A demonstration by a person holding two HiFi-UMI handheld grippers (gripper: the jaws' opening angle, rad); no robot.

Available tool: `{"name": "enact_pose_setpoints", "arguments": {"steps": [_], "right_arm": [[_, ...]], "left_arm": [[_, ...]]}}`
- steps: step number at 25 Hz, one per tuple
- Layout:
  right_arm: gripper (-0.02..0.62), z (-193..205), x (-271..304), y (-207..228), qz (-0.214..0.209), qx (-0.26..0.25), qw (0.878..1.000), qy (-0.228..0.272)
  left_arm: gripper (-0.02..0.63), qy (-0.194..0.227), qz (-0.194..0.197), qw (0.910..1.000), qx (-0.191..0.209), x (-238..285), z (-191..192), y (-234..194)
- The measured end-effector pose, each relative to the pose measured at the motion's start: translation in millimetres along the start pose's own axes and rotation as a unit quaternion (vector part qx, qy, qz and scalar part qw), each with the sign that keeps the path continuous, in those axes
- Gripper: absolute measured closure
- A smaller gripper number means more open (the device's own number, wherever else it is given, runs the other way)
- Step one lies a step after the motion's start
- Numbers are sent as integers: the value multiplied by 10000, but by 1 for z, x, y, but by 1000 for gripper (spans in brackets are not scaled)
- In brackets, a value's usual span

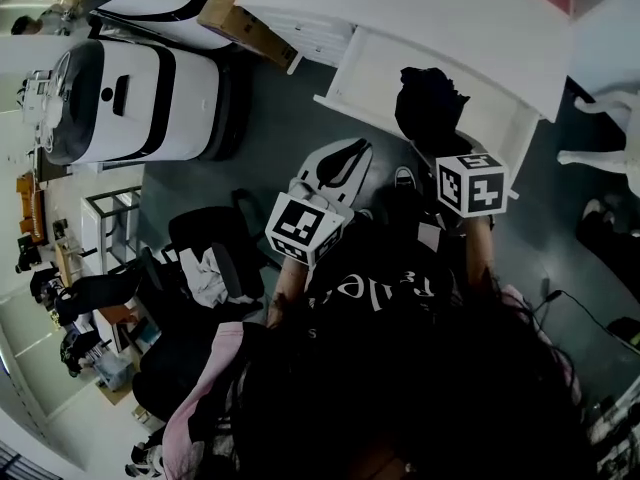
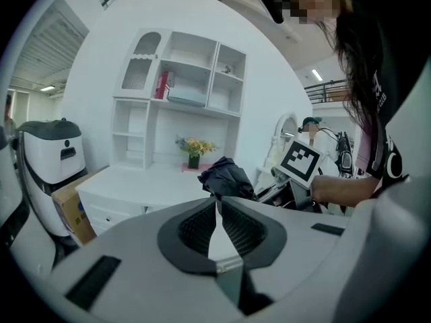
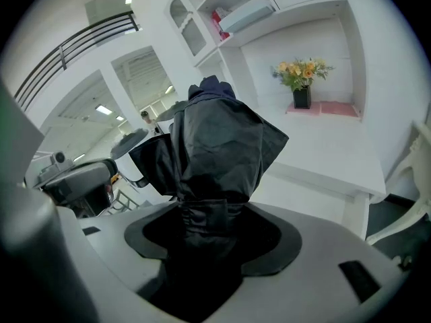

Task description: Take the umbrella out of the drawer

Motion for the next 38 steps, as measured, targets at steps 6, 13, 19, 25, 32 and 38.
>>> {"name": "enact_pose_setpoints", "arguments": {"steps": [6,13,19,25,32,38], "right_arm": [[319,32,-9,-40,48,92,9999,86],[319,96,-21,-107,4,202,9996,178],[319,167,-39,-160,35,405,9985,379],[319,212,-64,-178,305,493,9971,491],[319,233,-92,-177,460,621,9949,641],[319,239,-114,-168,385,707,9943,694]], "left_arm": [[580,123,35,9999,-52,-53,18,-1],[580,297,11,9996,-6,-139,38,5],[580,512,223,9984,-110,-212,71,22],[580,629,449,9965,-325,-245,91,40],[580,811,735,9938,-219,-251,81,69],[580,838,775,9933,-188,-245,68,90]]}}
Point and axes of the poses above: the fingertips, and each gripper's own axes: x forward along the fingers, y to its right, z out of its underside, the point moved 3 cm from there along -x, backward along the fingers, and after that the axes turned 14 degrees about x, right-handed, at the moved point
